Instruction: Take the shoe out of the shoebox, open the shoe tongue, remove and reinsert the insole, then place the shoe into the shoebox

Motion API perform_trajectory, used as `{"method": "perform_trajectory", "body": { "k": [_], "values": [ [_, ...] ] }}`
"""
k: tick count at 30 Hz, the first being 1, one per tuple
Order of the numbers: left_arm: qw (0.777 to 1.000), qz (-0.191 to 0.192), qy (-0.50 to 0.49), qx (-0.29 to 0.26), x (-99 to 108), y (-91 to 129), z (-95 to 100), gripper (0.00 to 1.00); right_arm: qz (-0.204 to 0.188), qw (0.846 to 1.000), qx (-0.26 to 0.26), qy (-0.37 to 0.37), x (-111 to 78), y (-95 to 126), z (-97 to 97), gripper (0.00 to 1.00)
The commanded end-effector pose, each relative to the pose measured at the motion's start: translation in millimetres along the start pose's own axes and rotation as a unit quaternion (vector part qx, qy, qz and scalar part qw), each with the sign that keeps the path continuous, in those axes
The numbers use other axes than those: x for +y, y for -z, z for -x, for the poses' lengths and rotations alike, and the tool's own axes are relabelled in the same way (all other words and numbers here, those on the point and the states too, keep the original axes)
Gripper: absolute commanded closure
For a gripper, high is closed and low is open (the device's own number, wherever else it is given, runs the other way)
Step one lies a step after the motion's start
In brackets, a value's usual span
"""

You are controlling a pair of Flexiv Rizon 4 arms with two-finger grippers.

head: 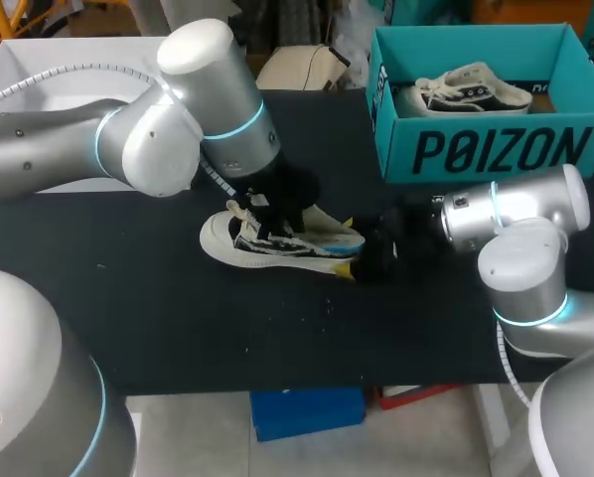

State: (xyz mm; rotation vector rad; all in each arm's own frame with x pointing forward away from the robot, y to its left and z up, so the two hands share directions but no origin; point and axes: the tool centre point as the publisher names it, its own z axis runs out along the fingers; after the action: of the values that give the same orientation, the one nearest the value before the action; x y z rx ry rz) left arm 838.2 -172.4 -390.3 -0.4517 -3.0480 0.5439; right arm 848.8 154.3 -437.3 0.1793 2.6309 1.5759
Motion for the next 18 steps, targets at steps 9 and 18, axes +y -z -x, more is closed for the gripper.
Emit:
{"method": "perform_trajectory", "body": {
  "k": [9, 18],
  "values": [
    [0.999, -0.033, -0.022, 0.001, 2.1, -2.7, -8.6, 0.43, -0.001, 1.000, -0.001, -0.001, -2.5, -0.5, 2.6, 1.00],
    [0.999, -0.027, -0.028, 0.002, -2.3, -2.9, -2.7, 0.48, -0.001, 1.000, -0.001, -0.001, -2.5, -0.5, 2.6, 1.00]
  ]
}}
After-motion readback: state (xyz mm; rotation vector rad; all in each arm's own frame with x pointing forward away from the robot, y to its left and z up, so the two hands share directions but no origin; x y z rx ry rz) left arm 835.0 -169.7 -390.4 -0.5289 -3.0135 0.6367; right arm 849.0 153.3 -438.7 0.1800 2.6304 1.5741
